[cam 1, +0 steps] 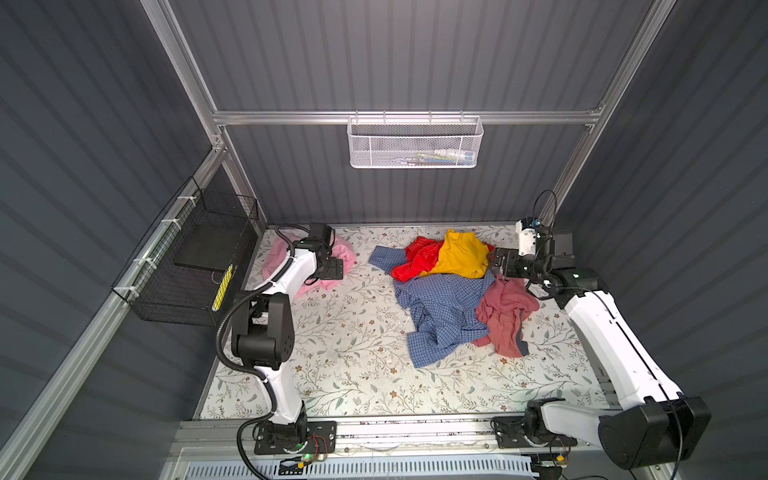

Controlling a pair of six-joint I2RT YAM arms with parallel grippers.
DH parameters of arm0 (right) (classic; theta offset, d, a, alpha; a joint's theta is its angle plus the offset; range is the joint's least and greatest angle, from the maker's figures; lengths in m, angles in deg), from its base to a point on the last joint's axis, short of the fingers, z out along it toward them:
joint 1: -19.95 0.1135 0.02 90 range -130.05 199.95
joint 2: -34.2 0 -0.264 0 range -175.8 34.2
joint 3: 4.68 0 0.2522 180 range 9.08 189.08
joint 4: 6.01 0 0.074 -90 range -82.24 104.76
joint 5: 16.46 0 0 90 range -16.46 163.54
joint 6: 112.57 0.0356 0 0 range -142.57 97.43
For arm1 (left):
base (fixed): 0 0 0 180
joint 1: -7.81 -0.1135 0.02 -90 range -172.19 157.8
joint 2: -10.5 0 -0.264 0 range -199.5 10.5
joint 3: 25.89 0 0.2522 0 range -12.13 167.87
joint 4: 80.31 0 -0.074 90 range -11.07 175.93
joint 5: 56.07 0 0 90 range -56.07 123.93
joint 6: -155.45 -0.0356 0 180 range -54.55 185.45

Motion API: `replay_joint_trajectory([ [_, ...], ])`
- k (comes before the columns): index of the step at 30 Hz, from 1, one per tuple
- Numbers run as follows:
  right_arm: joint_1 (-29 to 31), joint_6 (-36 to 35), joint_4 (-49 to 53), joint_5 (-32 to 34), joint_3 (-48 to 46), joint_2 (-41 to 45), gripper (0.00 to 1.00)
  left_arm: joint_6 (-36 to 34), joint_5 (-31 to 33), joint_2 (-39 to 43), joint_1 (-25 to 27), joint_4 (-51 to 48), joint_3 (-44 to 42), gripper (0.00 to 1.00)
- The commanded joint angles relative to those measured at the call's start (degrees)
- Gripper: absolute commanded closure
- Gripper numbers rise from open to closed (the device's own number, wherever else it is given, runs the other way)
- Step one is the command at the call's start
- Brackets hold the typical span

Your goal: Pick out a specific cloth from the pile

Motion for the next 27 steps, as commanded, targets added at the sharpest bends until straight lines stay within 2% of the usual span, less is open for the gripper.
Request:
replay_joint_trajectory([
  [1, -1.2, -1.9, -3.0, -0.8, -3.8, 2.8, 0.01, 2.5, 0.1, 8.6, 0.4, 4.0, -8.7, 0.00],
  [5, -1.5, -4.3, -17.3, 2.3, -18.2, 10.2, 0.01, 0.6, 2.4, 15.3, 0.3, 10.2, -16.2, 0.00],
  [7, -1.8, -5.5, -28.2, 5.3, -28.0, 13.5, 0.01, 0.0, 4.6, 16.9, -0.2, 12.9, -19.1, 0.00],
  [9, -1.9, -7.6, -43.3, 9.6, -39.1, 15.2, 0.01, -1.0, 7.0, 18.4, -0.9, 18.9, -23.9, 0.00],
  [12, -3.6, -9.3, -68.1, 14.1, -51.6, 11.6, 0.01, -3.1, 11.1, 20.3, -1.6, 32.2, -32.2, 0.00],
  [14, -5.1, -9.1, -78.8, 14.4, -54.8, 6.8, 0.01, -4.3, 11.4, 20.4, -1.9, 40.1, -36.4, 0.00],
  [19, -6.7, -7.5, -88.8, 11.5, -54.7, -6.4, 0.01, -6.6, 12.4, 17.0, -2.3, 59.6, -43.9, 0.00],
  [22, -7.1, -7.3, -104.0, 11.7, -57.7, -15.1, 0.01, -7.3, 10.8, 14.5, -3.3, 77.6, -50.8, 0.00],
  [23, -7.1, -7.1, -103.7, 11.8, -58.1, -14.6, 0.01, -7.0, 9.4, 13.4, -3.8, 76.7, -50.8, 0.00],
  [25, -7.6, -6.2, -97.6, 11.2, -57.3, -11.9, 0.01, -6.9, 9.3, 10.3, -3.9, 85.1, -53.6, 0.00],
  [27, -7.9, -6.4, -98.6, 10.5, -56.2, -13.8, 0.01, -7.2, 9.6, 5.5, -4.0, 95.7, -57.5, 0.00],
])
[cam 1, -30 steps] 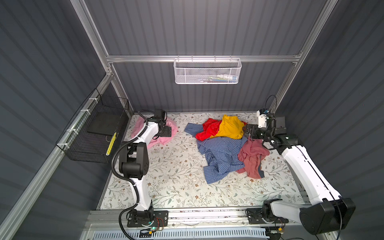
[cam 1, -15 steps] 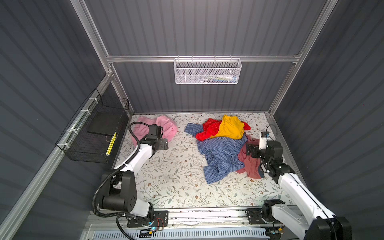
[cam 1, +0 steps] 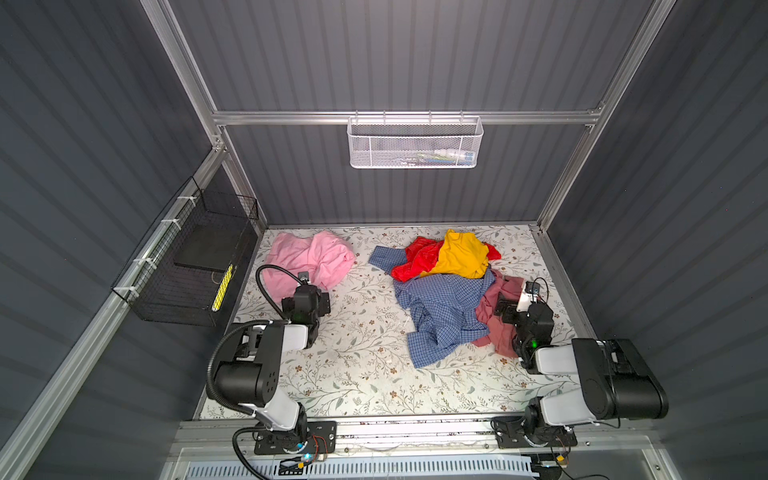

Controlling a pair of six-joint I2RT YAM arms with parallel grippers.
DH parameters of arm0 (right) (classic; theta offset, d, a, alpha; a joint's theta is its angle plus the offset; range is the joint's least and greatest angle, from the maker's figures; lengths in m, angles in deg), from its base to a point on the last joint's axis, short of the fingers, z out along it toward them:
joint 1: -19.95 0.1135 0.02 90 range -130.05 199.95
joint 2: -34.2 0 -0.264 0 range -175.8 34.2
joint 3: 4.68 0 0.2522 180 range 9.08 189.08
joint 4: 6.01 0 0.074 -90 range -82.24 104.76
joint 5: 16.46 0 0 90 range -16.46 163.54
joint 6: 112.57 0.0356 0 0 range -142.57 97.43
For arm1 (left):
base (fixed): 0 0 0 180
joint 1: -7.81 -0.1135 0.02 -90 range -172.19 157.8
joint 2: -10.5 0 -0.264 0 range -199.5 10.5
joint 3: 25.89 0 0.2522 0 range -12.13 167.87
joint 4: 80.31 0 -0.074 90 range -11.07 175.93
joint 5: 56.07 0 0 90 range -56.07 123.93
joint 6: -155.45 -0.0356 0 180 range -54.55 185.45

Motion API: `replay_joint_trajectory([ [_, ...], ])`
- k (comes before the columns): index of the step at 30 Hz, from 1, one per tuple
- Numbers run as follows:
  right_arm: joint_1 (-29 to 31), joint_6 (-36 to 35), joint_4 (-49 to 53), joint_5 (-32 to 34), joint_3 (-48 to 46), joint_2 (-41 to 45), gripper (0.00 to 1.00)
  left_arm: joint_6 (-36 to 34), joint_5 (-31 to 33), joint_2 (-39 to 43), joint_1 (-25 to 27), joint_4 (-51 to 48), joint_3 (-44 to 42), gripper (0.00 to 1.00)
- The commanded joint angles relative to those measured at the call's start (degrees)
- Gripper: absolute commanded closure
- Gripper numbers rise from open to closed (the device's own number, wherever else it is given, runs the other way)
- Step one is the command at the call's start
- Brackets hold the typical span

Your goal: Pick out a specific cloth from the pile

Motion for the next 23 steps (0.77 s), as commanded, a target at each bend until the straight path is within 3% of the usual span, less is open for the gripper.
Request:
replay_joint_trajectory([
  [1, -0.7, 0.4, -5.6, -0.8, 2.0, -1.1, 0.01, -2.2, -0.4, -5.3, -0.5, 23.9, -4.6, 0.00],
  [2, -0.8, 0.7, -0.7, -1.1, 3.7, -0.1, 0.01, -1.1, -2.1, -3.1, -0.5, 17.2, -3.9, 0.00],
  [4, -1.4, 1.4, 6.9, -1.7, 7.3, 0.4, 0.01, -2.1, -0.6, -5.1, -0.5, 19.3, -2.7, 0.00],
  [6, -1.6, 1.4, 3.9, -2.2, 6.4, -0.3, 0.01, -0.7, -0.7, -3.7, -0.4, 13.4, -1.3, 0.00],
  [23, -1.8, 1.5, 4.9, -2.2, 6.7, -0.1, 0.01, -1.3, -0.3, -4.5, -0.3, 15.2, -1.4, 0.00],
])
